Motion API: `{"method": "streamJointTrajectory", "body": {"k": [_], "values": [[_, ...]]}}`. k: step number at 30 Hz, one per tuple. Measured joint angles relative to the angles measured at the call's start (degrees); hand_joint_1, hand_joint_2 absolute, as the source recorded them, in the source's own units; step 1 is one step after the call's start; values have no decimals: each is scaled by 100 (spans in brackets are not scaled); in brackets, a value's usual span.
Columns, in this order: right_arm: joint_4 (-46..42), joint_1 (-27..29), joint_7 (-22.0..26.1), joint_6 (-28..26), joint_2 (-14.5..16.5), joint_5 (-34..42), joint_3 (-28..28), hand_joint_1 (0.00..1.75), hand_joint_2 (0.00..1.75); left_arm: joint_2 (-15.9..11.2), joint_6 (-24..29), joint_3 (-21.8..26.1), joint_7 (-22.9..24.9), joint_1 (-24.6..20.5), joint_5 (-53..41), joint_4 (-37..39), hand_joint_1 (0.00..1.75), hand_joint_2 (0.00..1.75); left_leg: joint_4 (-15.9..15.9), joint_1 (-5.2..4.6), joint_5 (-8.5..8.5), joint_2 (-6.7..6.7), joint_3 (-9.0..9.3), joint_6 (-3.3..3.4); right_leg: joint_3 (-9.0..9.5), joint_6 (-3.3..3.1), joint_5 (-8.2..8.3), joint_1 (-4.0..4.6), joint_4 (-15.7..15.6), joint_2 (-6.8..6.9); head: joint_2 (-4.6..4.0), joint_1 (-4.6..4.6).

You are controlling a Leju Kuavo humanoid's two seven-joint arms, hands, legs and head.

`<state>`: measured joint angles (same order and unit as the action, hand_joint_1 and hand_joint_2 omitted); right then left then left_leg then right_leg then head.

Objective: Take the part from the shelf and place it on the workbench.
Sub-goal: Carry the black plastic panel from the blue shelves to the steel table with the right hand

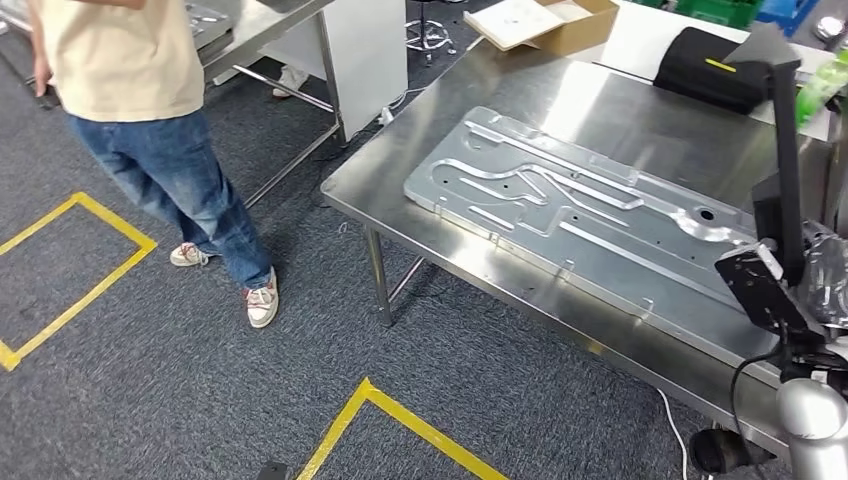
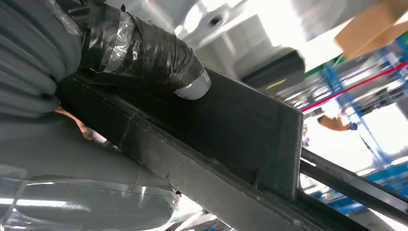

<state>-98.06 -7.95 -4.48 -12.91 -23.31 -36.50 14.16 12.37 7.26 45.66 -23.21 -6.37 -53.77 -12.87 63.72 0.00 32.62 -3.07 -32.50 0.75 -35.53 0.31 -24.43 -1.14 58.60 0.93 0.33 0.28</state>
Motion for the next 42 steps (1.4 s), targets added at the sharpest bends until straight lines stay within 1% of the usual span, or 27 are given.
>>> {"method": "streamJointTrajectory", "body": {"k": [1,2,3,4,6,8,10,11,12,13,14,16,18,19,20,22,24,26,28,30,32,33,34,35,38,40,42], "values": [[2,-11,-4,3,-3,-1,2,175,175,0,0,1,-1,5,-2,0,0,175,379,5,179,150,-180,4,-5,-24,2,12,2,-72,0,0],[7,-13,-7,9,-3,-1,2,175,175,0,0,1,0,15,-2,0,0,175,740,5,313,222,-367,15,-13,-42,4,25,6,-152,0,-1],[11,-10,-6,15,-2,-2,2,175,175,0,0,2,1,29,-2,0,0,175,978,5,357,251,-504,32,-18,-52,4,39,10,-238,0,0],[15,-10,-6,24,-1,-3,2,175,175,0,0,2,1,42,-2,0,0,175,1024,5,291,265,-554,53,-20,-55,4,49,16,-329,0,0],[19,-15,-5,39,-1,-9,2,175,175,-1,1,4,2,49,-2,0,0,175,519,2,-114,366,-369,116,-14,-54,5,58,32,-510,0,0],[21,-32,-7,46,-2,-25,2,175,175,-2,3,7,1,41,-2,0,0,175,-156,9,-436,635,-105,169,-23,-29,6,65,61,-653,0,1],[31,-48,-16,54,-5,-66,1,175,175,-2,4,10,0,35,-9,0,0,175,-419,2,-491,757,-11,185,-48,33,19,52,66,-758,0,0],[39,-46,-29,58,-10,-97,1,175,175,-2,4,10,-1,33,-14,0,0,175,-454,-4,-503,705,6,197,-58,74,31,38,57,-807,0,-1],[50,-31,-44,62,-21,-134,1,175,175,-2,4,11,-2,28,-20,0,0,175,-485,-8,-529,655,26,227,-67,106,34,23,55,-808,0,0],[63,-23,-65,65,-41,-175,2,175,175,-1,4,11,-4,23,-25,0,0,175,-524,-8,-559,609,45,264,-93,133,-6,24,103,-708,0,2],[80,-27,-79,69,-60,-216,2,175,175,0,5,12,-7,19,-28,0,0,175,-564,-4,-594,563,60,300,-158,152,-107,26,243,-553,0,4],[112,-64,-102,82,-97,-285,2,175,175,1,6,13,-11,20,-34,0,0,175,-600,-15,-628,480,56,340,-428,189,-463,26,837,-223,0,7],[148,-84,-121,119,-117,-328,2,175,175,0,7,13,-11,34,-37,0,0,175,-598,-26,-630,404,39,345,-701,232,-715,-4,1450,-138,0,7],[171,-84,-134,149,-128,-350,2,175,175,0,5,13,-10,41,-37,0,0,175,-596,-28,-627,371,35,341,-713,250,-688,-22,1510,-128,0,7],[194,-87,-147,183,-141,-374,2,175,175,0,3,13,-9,44,-39,0,0,175,-592,-27,-623,344,35,334,-621,265,-569,-41,1364,-120,0,7],[239,-129,-163,257,-203,-428,1,175,175,0,0,13,-7,39,-53,0,0,175,-572,-32,-603,304,34,304,-208,278,-248,-64,635,-86,0,7],[286,-221,-169,326,-288,-475,0,175,175,0,-1,13,-3,23,-75,0,0,175,-544,-49,-579,279,23,248,66,229,-114,-39,113,-69,0,6],[353,-321,-178,379,-374,-541,-4,175,175,0,-3,12,2,9,-92,0,0,175,-541,-56,-570,265,18,188,90,153,-117,-1,31,-84,0,4],[439,-430,-192,442,-474,-618,-15,175,175,0,-5,11,6,3,-108,0,0,175,-494,-49,-522,262,-1,132,96,87,-102,-15,5,-90,0,3],[542,-579,-209,519,-576,-666,-27,175,175,0,-7,10,10,-2,-118,0,0,175,-109,-39,-282,270,-178,89,106,12,-88,-30,-22,-87,0,1],[658,-713,-220,578,-650,-681,-31,175,175,0,-7,10,17,-1,-114,0,0,175,644,-30,72,275,-542,73,106,-37,-97,-4,-16,-83,0,0],[715,-756,-221,603,-671,-684,-31,175,175,0,-8,10,20,3,-110,0,0,175,963,-28,167,276,-708,75,106,-48,-103,11,-11,-84,0,1],[767,-781,-222,625,-687,-684,-33,175,175,0,-8,10,21,6,-106,0,0,175,1118,-28,165,276,-801,81,106,-55,-109,24,-4,-86,0,1],[813,-799,-222,645,-698,-684,-34,175,175,0,-8,10,21,7,-103,0,0,175,1053,-29,53,276,-790,96,108,-58,-116,36,4,-90,0,1],[933,-844,-216,679,-716,-692,-45,175,175,-1,-7,10,21,-3,-110,0,0,175,-32,-48,-509,294,-308,175,116,-38,-140,57,32,-105,0,1],[1019,-869,-210,688,-718,-705,-77,175,175,-2,-7,10,20,-11,-117,0,0,175,-438,-67,-621,310,-123,205,107,6,-145,69,44,-115,0,2],[1096,-877,-208,696,-725,-726,-125,175,175,-1,-7,10,21,-13,-122,0,0,175,-488,-80,-629,311,-108,233,104,66,-138,61,33,-119,0,2]]}}
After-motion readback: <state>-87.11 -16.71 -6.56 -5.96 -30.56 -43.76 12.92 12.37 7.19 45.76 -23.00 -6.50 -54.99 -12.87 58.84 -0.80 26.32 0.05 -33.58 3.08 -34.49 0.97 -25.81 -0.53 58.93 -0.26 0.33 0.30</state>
